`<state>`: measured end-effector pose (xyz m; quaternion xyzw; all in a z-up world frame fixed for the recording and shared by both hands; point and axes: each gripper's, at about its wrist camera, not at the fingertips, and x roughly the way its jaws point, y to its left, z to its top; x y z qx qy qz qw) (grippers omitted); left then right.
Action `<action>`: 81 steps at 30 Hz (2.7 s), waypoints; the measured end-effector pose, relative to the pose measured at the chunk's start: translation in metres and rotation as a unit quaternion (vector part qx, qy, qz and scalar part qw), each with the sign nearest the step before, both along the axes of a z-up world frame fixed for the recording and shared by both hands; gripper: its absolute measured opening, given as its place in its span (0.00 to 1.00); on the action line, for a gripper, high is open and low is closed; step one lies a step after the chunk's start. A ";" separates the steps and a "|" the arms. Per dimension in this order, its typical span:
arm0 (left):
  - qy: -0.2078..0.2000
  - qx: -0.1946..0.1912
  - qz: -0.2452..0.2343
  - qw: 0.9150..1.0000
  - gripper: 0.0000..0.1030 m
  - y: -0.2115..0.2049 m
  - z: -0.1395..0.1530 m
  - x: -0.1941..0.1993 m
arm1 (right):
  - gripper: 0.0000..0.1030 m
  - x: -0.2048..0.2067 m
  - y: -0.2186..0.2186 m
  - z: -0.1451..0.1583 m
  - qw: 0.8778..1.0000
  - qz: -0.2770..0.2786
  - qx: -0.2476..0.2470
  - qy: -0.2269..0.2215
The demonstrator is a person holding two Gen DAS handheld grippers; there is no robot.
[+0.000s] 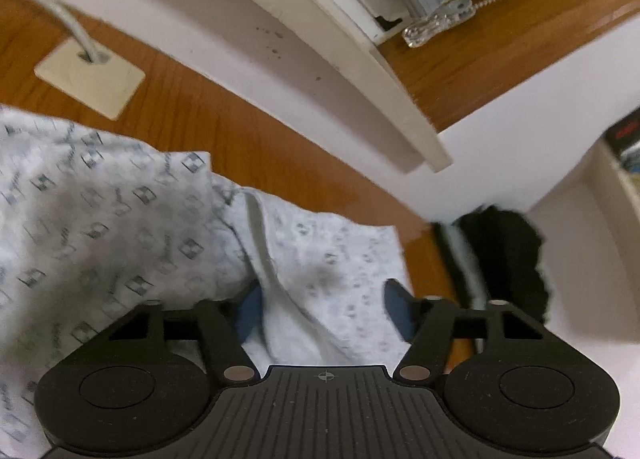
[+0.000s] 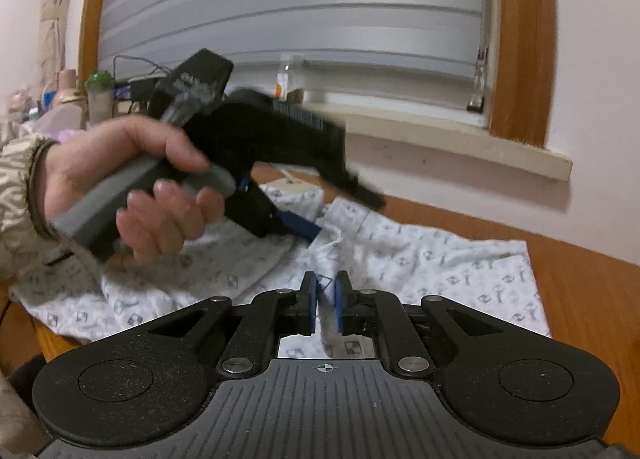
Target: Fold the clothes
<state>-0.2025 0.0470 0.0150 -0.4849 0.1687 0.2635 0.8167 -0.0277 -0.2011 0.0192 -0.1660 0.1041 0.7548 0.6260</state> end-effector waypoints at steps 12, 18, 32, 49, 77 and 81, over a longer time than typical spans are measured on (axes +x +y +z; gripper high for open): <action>-0.003 0.123 -0.019 0.992 0.04 -0.015 0.083 -0.022 | 0.07 0.000 -0.008 0.070 0.997 0.026 0.067 0.030; -0.004 0.215 -0.024 0.976 0.04 -0.028 0.203 -0.070 | 0.07 -0.039 0.005 0.157 0.986 0.093 0.120 0.072; 0.051 0.270 0.066 0.959 0.04 -0.030 0.308 -0.223 | 0.07 -0.163 0.062 0.241 0.960 0.211 0.144 0.119; 0.077 0.197 0.103 0.972 0.04 0.001 0.208 -0.326 | 0.07 -0.250 0.109 0.186 0.959 0.259 0.062 0.094; 0.214 0.184 0.112 0.953 0.12 0.007 0.070 -0.313 | 0.35 -0.105 0.079 0.063 0.982 0.148 -0.114 -0.026; 0.219 0.206 0.057 0.952 0.12 -0.002 0.060 -0.265 | 0.35 -0.061 0.069 0.035 0.984 0.109 -0.138 -0.019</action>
